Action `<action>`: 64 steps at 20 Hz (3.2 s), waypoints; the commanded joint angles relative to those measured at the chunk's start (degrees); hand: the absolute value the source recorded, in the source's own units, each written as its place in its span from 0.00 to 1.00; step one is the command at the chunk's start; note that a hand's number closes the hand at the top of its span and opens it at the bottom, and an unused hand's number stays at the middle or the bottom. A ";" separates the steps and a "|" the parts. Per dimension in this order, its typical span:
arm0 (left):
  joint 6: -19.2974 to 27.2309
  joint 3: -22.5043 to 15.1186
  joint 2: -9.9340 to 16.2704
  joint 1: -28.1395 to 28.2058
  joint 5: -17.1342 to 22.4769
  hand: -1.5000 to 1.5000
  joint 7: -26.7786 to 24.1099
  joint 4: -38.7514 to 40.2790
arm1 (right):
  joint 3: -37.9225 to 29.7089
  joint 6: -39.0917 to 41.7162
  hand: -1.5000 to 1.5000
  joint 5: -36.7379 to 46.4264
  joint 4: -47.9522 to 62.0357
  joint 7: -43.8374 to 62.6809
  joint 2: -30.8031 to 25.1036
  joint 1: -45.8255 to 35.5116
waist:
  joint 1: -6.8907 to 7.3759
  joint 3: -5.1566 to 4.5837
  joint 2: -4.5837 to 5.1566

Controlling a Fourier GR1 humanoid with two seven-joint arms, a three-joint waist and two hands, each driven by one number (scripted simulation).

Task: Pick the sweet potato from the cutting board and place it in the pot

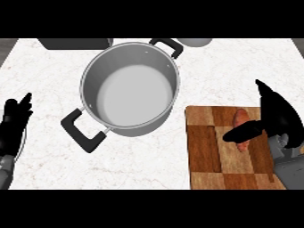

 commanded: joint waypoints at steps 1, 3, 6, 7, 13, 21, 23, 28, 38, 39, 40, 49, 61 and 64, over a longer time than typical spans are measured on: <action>-0.82 0.24 0.22 1.74 0.24 0.50 -0.81 -1.39 | -3.21 8.28 0.00 -2.83 -0.03 14.57 0.01 -2.84 | 0.53 0.03 0.05; -0.64 0.17 -0.10 2.46 0.16 0.50 -0.03 -2.77 | -3.17 6.40 0.00 -1.33 -0.02 14.59 0.74 -1.08 | 0.56 0.12 0.09; -0.63 0.27 -0.88 1.81 -0.21 0.50 -0.61 -1.32 | -2.75 5.83 0.00 0.62 0.29 14.60 3.13 0.00 | 0.35 0.11 0.28; -1.36 0.32 0.91 0.77 -0.27 0.50 2.50 -4.12 | -5.43 8.56 0.00 -2.09 2.55 14.60 1.58 -2.70 | 0.90 0.17 0.30; -0.72 0.97 -1.45 0.29 -1.31 0.50 -1.07 0.84 | -2.80 6.31 0.00 2.64 2.23 10.98 4.51 5.16 | 0.16 0.18 0.47; 0.47 0.62 -4.03 1.07 -3.92 0.50 -2.13 0.00 | -6.63 7.60 0.00 6.49 8.13 6.90 7.91 1.58 | 0.59 0.21 0.50; -1.56 1.31 -3.36 1.09 -2.41 0.50 -1.29 0.04 | -5.44 8.87 0.00 8.02 9.02 8.55 8.99 1.51 | 0.66 0.19 0.48; -2.06 1.83 -2.57 2.34 -3.03 0.50 -0.08 -1.99 | -8.35 10.80 0.00 7.24 11.56 9.05 11.05 0.76 | 0.97 0.18 0.52; -1.36 2.00 -4.25 0.93 -5.55 0.50 5.06 -6.20 | -10.40 7.60 0.00 11.03 12.63 3.30 16.13 7.11 | 0.51 0.25 0.36; -3.94 4.09 -3.72 -1.28 -3.99 0.50 1.38 -1.20 | -12.99 9.25 0.00 10.31 16.55 2.32 16.02 2.10 | 0.63 0.23 0.53; -4.34 3.89 -3.25 1.82 -4.55 0.50 0.29 -2.98 | -12.86 9.19 0.00 11.01 14.77 2.68 15.90 4.18 | 0.68 0.23 0.45; -5.10 4.78 -6.40 2.05 -6.48 0.50 1.17 -3.85 | -15.64 6.31 0.00 14.83 23.64 -6.93 18.83 6.16 | 0.79 0.26 0.49; -8.14 9.07 -7.22 -2.19 -8.02 0.50 0.42 0.59 | -15.57 7.41 1.00 23.78 23.38 -15.02 15.28 5.99 | 0.51 0.24 0.52; -8.63 9.88 -6.96 -2.20 -8.63 0.50 0.70 0.35 | -14.05 7.39 1.00 27.68 23.65 -9.23 19.05 0.01 | 0.80 0.24 0.52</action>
